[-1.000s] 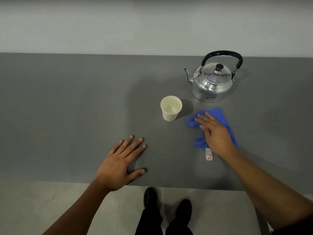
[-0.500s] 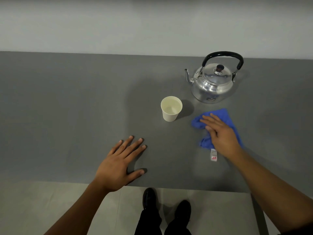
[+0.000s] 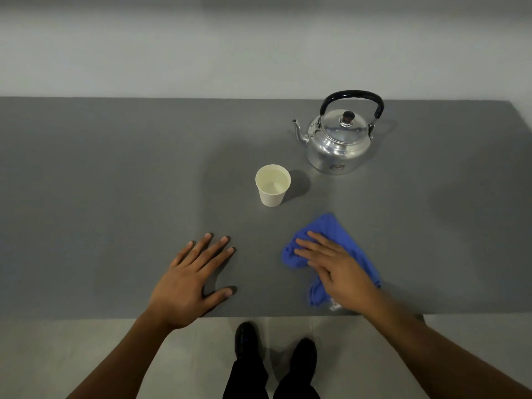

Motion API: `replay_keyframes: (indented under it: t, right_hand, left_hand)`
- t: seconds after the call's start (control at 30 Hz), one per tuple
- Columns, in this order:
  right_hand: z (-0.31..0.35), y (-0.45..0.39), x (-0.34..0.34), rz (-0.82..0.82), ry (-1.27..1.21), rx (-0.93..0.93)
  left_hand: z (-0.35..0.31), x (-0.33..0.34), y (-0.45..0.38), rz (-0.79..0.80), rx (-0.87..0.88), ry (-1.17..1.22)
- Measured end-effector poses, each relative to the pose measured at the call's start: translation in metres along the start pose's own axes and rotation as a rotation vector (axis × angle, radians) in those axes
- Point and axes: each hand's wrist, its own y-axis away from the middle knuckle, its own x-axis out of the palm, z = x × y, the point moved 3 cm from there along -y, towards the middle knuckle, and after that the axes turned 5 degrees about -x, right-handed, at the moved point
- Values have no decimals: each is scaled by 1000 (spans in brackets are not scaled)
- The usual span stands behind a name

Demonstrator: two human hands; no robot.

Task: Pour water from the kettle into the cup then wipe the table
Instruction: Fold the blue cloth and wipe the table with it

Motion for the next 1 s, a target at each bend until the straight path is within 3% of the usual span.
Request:
replay_keyframes:
  t: [0.13,0.27,0.37,0.53,0.6,0.8,0.9,1.0]
  right_hand:
    - [-19,10,-25,-115,10,156]
    - [-8,-35,-4,26,294,191]
    - [22,-52,22,12,210,276]
    - [63,-16,58,120,213,-6]
    - [58,-5,55,142,76,2]
    - [54,-9,38,-152,-343,192]
    - [30,-10,11,-315,-186,251]
    - [1,-12,-12,-300,50,314]
  left_hand:
    - [-1,-1,-1,-5,-2,11]
    - [0,-2,-1,-3,0,6]
    - [0,-1,0,3,5,3]
    - [-1,-1,0,6,9,14]
    - [-2,-3,0,7,12,24]
    - [-13,-9,2,-73,-53,194]
    - [-49,-14,-5,-178,-44,295]
    - [-105,-9,-23,-195,106,353]
